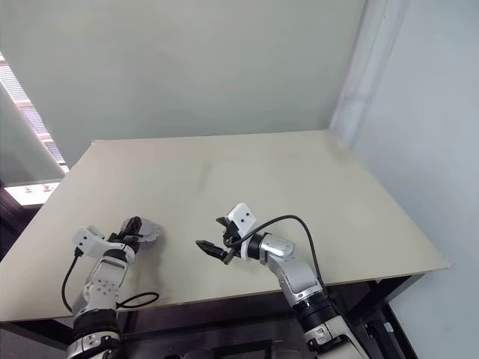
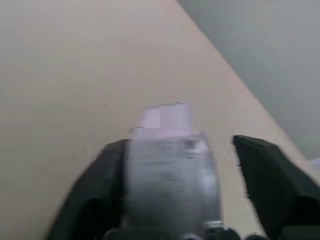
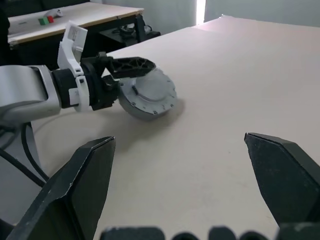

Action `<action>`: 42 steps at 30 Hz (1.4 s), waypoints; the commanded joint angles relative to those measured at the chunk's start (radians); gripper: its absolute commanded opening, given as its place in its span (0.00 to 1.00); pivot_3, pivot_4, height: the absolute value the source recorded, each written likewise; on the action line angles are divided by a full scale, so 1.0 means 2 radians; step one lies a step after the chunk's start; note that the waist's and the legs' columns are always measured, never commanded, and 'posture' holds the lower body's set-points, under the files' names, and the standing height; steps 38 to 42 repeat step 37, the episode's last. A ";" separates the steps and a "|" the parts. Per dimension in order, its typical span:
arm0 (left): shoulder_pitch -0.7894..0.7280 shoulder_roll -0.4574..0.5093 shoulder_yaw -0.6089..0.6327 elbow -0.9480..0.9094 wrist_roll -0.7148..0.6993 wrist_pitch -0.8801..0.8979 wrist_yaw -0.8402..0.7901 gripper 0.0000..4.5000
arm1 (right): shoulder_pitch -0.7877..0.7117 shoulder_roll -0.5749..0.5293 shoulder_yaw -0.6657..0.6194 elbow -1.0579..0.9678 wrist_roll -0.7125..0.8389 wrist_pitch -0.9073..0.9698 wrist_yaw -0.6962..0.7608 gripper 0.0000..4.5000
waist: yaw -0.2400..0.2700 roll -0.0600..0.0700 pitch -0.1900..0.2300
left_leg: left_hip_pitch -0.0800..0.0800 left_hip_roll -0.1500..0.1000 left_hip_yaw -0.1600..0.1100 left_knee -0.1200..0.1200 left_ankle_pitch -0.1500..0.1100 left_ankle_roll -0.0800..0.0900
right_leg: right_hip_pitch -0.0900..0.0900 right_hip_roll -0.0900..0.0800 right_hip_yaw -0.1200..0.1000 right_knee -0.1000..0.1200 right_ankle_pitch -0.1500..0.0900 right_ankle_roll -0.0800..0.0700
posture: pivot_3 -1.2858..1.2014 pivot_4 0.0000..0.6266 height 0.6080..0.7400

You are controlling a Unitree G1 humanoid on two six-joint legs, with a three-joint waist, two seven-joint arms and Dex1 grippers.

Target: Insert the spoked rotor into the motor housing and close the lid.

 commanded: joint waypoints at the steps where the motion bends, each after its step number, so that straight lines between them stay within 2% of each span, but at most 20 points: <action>1: 0.000 0.006 0.008 -0.029 0.014 -0.018 0.026 0.99 | -0.010 0.003 -0.009 -0.008 -0.001 -0.010 -0.004 1.00 | 0.000 0.000 0.000 | 0.000 0.000 0.000 0.000 0.000 0.000 | 0.000 0.000 0.000 0.000 0.000 0.000 | 0.52 0.00 1.00; 6: 0.042 0.022 -0.019 -0.079 0.083 -0.032 0.060 0.99 | -0.009 0.002 -0.013 -0.003 -0.002 -0.012 -0.006 1.00 | 0.000 0.000 0.000 | 0.001 0.000 0.000 0.000 0.000 0.000 | 0.001 0.000 0.000 0.000 0.000 0.000 | 0.52 0.00 1.00; 12: 0.091 0.035 -0.030 -0.182 0.093 -0.011 0.050 0.99 | -0.006 -0.002 -0.022 0.006 -0.002 -0.017 -0.008 1.00 | 0.001 0.000 0.000 | 0.003 0.000 0.000 0.000 0.000 0.000 | 0.003 0.000 0.000 0.000 0.000 -0.001 | 0.52 0.00 1.00; 17: 0.137 0.075 -0.091 -0.273 0.102 0.006 -0.031 0.99 | -0.009 -0.006 -0.051 0.006 0.014 -0.009 -0.016 1.00 | 0.001 0.001 0.000 | 0.003 0.000 0.000 0.000 0.000 0.000 | 0.003 0.000 0.000 0.000 -0.001 -0.001 | 0.52 0.00 1.00; 19: 0.158 0.104 -0.138 -0.321 0.110 0.023 -0.080 0.99 | -0.008 -0.021 -0.070 -0.006 0.021 0.002 -0.018 1.00 | 0.001 0.001 0.000 | 0.003 0.000 0.001 0.000 0.000 0.000 | 0.003 0.000 0.000 0.000 -0.001 -0.001 | 0.52 0.00 1.00; 23: 0.172 0.135 -0.194 -0.365 0.126 0.046 -0.119 0.99 | 0.012 -0.053 -0.101 -0.040 0.030 0.025 -0.021 1.00 | 0.002 0.002 0.001 | 0.003 0.000 0.001 0.000 0.000 -0.001 | 0.003 -0.001 0.000 0.000 -0.001 -0.001 | 0.52 0.00 1.00; 30: 0.190 0.137 -0.240 -0.389 0.134 0.071 -0.150 0.99 | 0.061 -0.095 -0.129 -0.085 0.037 0.047 -0.024 1.00 | -0.001 0.003 0.002 | 0.003 0.001 0.001 -0.001 0.000 0.000 | 0.002 -0.001 0.000 0.000 -0.001 -0.001 | 0.52 0.00 1.00; 42: 0.186 0.128 -0.248 -0.374 0.145 0.078 -0.148 0.99 | 0.071 -0.085 -0.147 -0.097 0.064 0.064 -0.032 1.00 | 0.000 0.004 0.002 | 0.003 0.001 0.001 0.000 0.000 0.000 | 0.002 0.000 0.000 0.000 -0.001 -0.001 | 0.52 0.00 1.00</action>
